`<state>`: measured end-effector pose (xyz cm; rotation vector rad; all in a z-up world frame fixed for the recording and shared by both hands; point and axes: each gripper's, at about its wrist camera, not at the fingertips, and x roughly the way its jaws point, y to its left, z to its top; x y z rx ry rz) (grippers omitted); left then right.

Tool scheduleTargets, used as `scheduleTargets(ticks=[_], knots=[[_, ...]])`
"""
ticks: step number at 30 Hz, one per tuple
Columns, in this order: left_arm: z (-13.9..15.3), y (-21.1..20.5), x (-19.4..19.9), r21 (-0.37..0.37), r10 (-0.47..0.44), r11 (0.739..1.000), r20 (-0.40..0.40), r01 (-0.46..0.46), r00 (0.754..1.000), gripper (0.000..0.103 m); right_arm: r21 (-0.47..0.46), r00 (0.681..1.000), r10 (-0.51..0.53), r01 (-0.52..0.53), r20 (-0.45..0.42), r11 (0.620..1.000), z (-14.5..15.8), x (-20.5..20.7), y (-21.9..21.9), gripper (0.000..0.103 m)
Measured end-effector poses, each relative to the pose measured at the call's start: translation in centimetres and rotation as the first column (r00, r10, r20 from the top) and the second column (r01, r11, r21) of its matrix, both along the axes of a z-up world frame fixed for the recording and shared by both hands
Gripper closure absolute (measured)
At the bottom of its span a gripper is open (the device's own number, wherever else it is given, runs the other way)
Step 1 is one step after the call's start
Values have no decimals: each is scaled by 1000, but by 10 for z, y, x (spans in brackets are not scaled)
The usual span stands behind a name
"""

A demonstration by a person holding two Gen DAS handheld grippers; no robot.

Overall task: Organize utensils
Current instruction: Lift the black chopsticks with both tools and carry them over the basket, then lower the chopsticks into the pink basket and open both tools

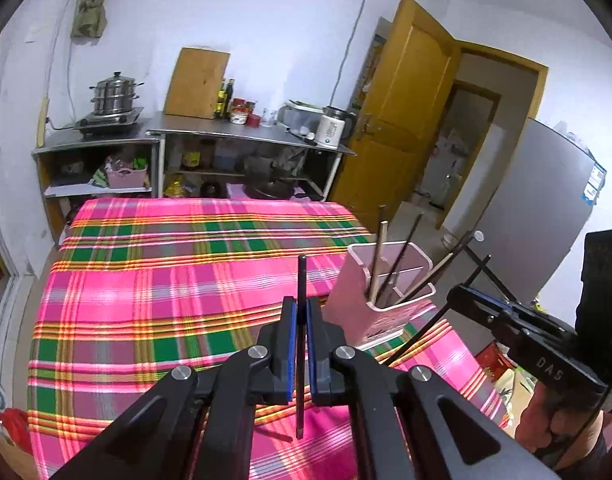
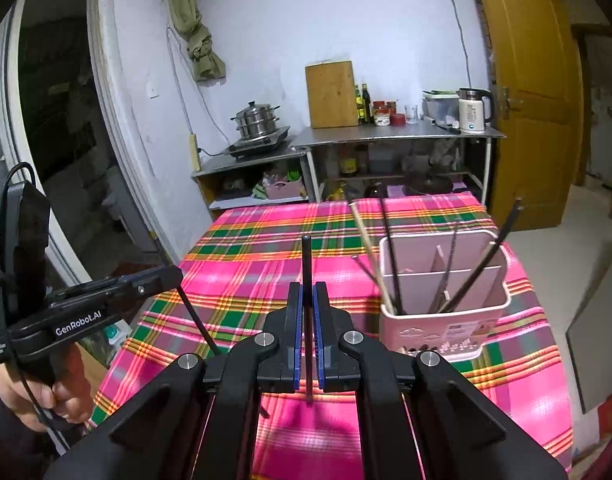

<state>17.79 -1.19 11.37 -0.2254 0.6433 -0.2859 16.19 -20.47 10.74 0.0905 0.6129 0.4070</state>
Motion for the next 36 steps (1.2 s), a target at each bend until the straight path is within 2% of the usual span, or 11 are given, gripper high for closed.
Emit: scheduleTargets(ticks=[12,24,30,36], knots=[[25,-51,33,-35,-95,995,14,95,995,99,21,995,-98,97,26,995,21,1,-46,98],[81,-86,71,-62,-130,989,115,137,985,99,52,978,-165,160,125,986,65,20,-80,98],[89,-103,91,-40,-128,990,141,135,982,99,75,968,-192,182,164,980,80,34,-89,98],[85,-115,108,-12,-129,991,158,132,979,99,70,963,-204,195,177,978,79,50,-88,98]])
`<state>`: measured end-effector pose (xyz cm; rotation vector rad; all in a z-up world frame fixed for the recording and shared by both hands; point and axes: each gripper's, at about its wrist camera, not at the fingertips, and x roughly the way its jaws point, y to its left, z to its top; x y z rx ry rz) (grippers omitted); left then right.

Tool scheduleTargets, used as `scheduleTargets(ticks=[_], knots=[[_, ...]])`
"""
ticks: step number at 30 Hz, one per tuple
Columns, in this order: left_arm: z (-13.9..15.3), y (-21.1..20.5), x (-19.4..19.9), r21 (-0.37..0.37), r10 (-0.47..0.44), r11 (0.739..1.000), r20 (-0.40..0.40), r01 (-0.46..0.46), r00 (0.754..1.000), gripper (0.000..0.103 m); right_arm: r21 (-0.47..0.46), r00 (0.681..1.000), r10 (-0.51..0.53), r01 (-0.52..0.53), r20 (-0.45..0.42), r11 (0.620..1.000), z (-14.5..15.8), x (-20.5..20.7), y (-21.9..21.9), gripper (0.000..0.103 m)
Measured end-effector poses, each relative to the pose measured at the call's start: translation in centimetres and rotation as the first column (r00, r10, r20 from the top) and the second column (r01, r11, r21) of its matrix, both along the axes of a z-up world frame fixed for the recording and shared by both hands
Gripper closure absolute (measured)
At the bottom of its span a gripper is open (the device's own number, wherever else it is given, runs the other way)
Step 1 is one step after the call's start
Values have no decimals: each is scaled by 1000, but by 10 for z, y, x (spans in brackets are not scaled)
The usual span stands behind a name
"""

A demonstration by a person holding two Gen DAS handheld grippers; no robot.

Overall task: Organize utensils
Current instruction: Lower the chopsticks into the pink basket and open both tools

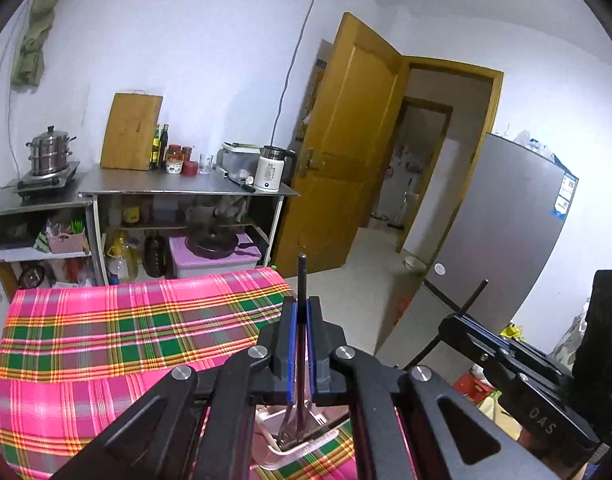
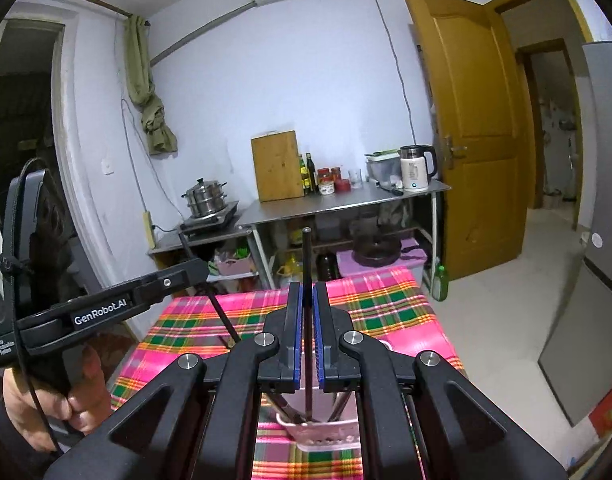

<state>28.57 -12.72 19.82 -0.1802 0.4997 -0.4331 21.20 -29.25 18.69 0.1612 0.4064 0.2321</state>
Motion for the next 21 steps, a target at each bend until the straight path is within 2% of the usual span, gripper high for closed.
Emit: scheduleTargets(ticks=[6,11,16,21], knots=[[-17,-6,7,14,-7,1000,-13,7,1000,99,9,1000,-5,5,-17,1000,-13,10,-3,98],[-39,-5,10,29,-8,1000,-55,9,998,99,9,999,-4,4,-46,1000,-31,14,-2,98],[-59,-6,10,48,-20,999,-88,24,996,99,-5,996,1,-1,-90,1000,-56,14,5,98],[-67,-4,3,48,-26,998,-78,30,997,99,-6,989,5,-6,-147,1000,-82,19,8,98]])
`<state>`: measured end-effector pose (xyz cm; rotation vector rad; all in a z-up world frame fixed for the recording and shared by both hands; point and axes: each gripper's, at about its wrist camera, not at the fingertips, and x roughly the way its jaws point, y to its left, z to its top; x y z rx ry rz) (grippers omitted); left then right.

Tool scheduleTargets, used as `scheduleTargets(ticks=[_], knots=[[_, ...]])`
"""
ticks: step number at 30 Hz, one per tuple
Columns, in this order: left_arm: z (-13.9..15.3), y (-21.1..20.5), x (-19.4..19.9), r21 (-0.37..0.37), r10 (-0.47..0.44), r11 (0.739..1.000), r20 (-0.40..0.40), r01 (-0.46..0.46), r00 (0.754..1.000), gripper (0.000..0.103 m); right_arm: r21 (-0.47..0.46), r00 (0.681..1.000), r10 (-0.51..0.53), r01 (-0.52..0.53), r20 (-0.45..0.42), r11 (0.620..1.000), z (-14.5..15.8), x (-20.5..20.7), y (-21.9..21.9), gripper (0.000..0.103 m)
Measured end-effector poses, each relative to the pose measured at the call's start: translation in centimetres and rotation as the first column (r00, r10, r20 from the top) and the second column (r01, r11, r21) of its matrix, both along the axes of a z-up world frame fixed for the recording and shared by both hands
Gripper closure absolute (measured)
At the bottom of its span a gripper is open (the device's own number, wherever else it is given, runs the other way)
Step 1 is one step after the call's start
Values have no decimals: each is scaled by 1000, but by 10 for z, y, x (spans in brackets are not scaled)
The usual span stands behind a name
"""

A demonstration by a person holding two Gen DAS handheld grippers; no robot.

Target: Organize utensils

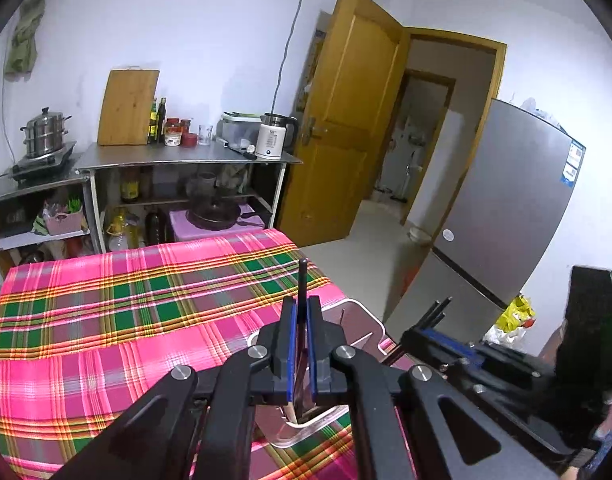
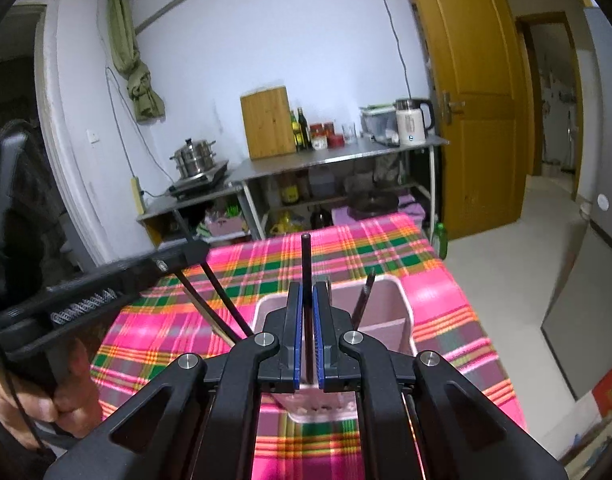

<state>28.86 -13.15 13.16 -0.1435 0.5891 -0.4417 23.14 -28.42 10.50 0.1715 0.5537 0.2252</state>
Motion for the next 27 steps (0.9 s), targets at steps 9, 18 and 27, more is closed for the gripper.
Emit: scheduleTargets(ticks=[9,18,27], knots=[[7,5,-6,-4,0,1000,1,0,1000,87,20,999,13,-12,-51,1000,-11,1,-3,97],[17,24,-28,-25,31,999,29,-30,999,81,-1,1000,-3,3,-4,1000,4,-20,-3,88],[1,37,-74,-30,39,999,36,-37,999,81,2,1000,-6,6,31,1000,9,-52,-3,85]])
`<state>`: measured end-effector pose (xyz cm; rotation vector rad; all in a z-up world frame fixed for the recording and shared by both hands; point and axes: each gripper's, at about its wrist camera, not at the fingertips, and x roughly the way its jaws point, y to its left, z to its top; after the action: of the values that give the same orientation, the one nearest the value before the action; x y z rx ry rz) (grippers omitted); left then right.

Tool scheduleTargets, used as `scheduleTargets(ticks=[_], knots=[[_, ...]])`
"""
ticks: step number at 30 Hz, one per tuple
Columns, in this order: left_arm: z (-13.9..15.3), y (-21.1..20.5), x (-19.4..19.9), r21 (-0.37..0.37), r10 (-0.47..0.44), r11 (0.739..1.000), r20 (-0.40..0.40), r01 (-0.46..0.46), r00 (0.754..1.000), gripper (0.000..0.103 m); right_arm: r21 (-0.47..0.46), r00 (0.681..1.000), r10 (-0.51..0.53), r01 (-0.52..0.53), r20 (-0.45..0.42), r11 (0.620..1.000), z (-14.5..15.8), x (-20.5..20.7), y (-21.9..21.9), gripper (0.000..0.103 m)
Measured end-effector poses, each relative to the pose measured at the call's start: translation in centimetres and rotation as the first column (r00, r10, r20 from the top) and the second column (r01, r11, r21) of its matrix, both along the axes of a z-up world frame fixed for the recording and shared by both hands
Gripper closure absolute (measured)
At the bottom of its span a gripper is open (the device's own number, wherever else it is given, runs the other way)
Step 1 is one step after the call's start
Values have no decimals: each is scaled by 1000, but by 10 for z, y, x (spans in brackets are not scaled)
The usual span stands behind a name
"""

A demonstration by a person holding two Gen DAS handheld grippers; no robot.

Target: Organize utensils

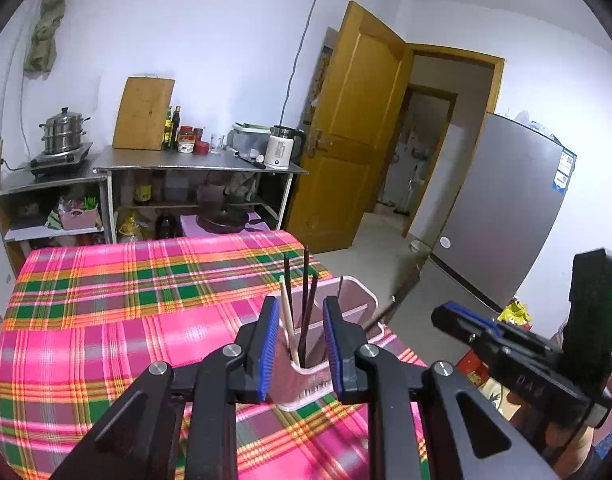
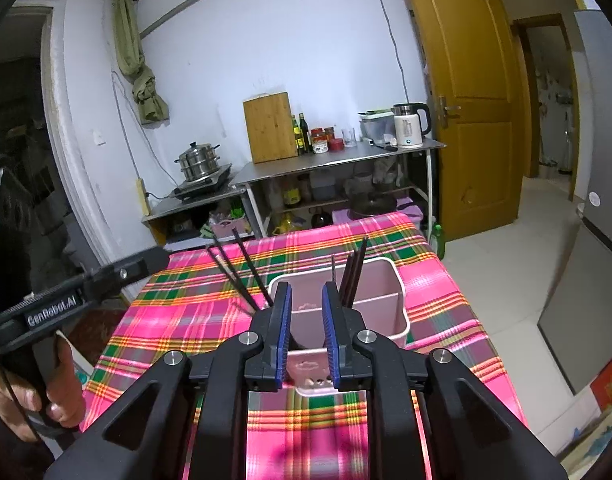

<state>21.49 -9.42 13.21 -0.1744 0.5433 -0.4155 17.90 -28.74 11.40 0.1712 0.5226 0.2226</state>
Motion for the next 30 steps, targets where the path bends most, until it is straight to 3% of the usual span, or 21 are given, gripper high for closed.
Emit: scheduleTargets(ticks=[17,30], knots=[[-65,14,-88,53,23,998,-26,-21,999,81,-29,999,5,-6,-32,1000,-39,-68,20,81],[-91,17,-133,70,23,997,-38,-20,999,81,-92,998,3,-8,-59,996,-71,-119,38,81]])
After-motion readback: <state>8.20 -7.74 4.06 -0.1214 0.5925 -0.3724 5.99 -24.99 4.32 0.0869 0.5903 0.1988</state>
